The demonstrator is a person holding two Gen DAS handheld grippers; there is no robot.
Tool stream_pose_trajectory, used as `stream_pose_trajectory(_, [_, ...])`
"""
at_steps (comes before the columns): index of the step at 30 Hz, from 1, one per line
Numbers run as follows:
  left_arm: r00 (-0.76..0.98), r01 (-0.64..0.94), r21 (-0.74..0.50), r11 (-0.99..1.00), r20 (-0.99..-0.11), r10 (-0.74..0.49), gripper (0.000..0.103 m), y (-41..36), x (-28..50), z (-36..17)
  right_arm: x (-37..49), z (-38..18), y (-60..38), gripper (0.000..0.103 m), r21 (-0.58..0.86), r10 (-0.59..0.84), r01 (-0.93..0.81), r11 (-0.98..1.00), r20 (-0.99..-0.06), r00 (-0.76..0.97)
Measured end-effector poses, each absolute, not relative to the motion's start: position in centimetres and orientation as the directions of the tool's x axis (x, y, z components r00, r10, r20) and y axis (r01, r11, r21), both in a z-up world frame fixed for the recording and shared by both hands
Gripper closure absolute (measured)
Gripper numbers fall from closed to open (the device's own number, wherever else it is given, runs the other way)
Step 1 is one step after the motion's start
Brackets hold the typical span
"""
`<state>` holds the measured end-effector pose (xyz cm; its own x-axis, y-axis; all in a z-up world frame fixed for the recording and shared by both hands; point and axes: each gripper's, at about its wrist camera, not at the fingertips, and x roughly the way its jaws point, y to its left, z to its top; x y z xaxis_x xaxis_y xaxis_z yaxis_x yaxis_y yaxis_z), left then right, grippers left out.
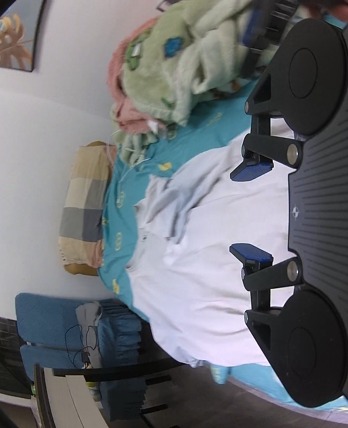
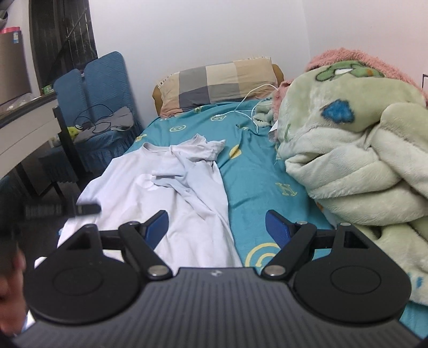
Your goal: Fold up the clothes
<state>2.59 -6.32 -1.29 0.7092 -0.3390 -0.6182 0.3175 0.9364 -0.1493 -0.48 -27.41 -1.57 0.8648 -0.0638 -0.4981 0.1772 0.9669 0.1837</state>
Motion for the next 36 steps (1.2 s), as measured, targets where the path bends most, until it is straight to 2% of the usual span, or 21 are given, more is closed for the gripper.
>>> stream_pose_trajectory(3, [0.692,0.367,-0.129,0.921,-0.625,-0.362,0.049,-7.7,0.7,-2.2,-0.5,-0.9,-29.1,0.02,0.229,-0.029,0.158,0.96,-0.485,0.874])
stream_pose_trajectory(9, [0.594,0.466,-0.188,0.865,-0.658,-0.463,0.05,-11.7,-1.5,-4.3,0.0,-1.4,-35.3,0.019,0.47,0.122,0.15,0.87,-0.5,0.858])
stream_pose_trajectory(15, [0.495,0.528,-0.236,0.816,-0.695,-0.521,0.05,-16.1,-2.4,-7.5,-0.2,-2.0,-38.2,0.019,0.538,0.097,0.209,0.817,-0.485,0.869])
stream_pose_trajectory(18, [0.466,0.557,-0.209,0.804,-0.722,-0.511,0.05,-17.8,-2.6,-9.5,0.2,-2.9,-39.3,0.019,0.576,0.108,0.231,0.784,-0.492,0.864])
stream_pose_trajectory(20, [0.455,0.561,-0.189,0.806,-0.743,-0.491,0.058,-18.4,-2.5,-10.8,0.6,-3.4,-39.5,0.019,0.573,0.104,0.247,0.782,-0.51,0.854])
stream_pose_trajectory(21, [0.449,0.556,-0.19,0.809,-0.75,-0.485,0.068,-18.3,-2.3,-11.2,0.7,-3.6,-39.5,0.019,0.568,0.1,0.253,0.783,-0.518,0.85])
stream_pose_trajectory(22, [0.443,0.548,-0.196,0.813,-0.757,-0.481,0.083,-18.0,-2.0,-11.5,0.9,-3.7,-39.4,0.019,0.562,0.099,0.256,0.787,-0.524,0.846])
stream_pose_trajectory(24, [0.436,0.517,-0.237,0.822,-0.754,-0.491,0.098,-16.7,-1.6,-11.1,1.1,-4.0,-39.3,0.019,0.556,0.1,0.259,0.79,-0.533,0.84])
stream_pose_trajectory(31, [0.357,0.302,-0.546,0.781,-0.695,-0.624,0.101,-9.3,0.1,-6.4,1.2,-4.5,-38.6,0.019,0.512,0.082,0.276,0.813,-0.571,0.817])
stream_pose_trajectory(33, [0.34,0.225,-0.564,0.794,-0.719,-0.607,0.101,-7.1,0.7,-6.1,1.3,-4.5,-38.4,0.019,0.502,0.081,0.279,0.819,-0.582,0.809])
stream_pose_trajectory(36, [0.297,0.145,-0.519,0.843,-0.789,-0.537,0.102,-5.0,1.6,-7.5,1.8,-4.8,-37.5,0.019,0.477,0.091,0.268,0.837,-0.604,0.792])
